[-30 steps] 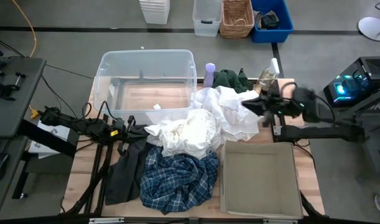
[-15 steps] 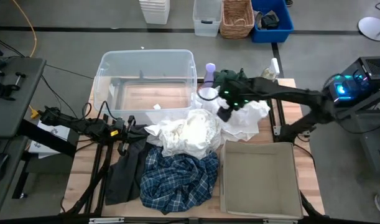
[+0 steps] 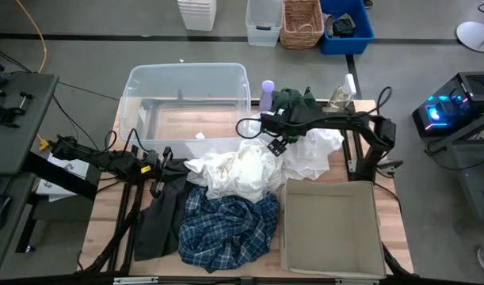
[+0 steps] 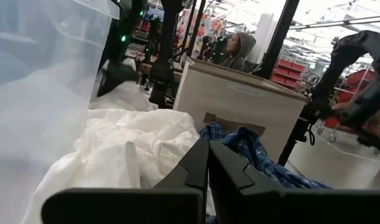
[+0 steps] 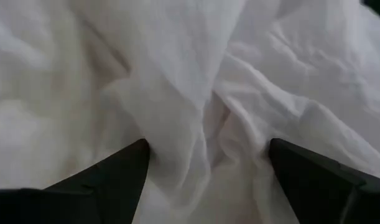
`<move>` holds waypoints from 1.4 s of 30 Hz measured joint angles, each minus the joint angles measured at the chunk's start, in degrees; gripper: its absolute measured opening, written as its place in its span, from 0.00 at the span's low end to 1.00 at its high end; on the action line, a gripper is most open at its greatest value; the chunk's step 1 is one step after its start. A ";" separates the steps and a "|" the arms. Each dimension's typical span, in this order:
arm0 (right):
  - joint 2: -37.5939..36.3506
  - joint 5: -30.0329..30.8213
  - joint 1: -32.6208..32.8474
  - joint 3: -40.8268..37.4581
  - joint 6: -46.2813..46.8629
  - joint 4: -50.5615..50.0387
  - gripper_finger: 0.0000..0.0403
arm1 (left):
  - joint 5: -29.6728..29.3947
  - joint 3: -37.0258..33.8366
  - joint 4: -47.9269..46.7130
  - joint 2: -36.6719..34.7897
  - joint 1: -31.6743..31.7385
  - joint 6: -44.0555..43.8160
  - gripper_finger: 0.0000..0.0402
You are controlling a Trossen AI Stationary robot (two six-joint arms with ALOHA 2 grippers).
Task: Sort clothes
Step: Put the top white towel into the transparent bin
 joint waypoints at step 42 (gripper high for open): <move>-0.99 -22.18 2.32 45.76 -13.07 93.89 0.00 | 0.00 0.00 -0.07 -0.02 -0.02 0.00 0.00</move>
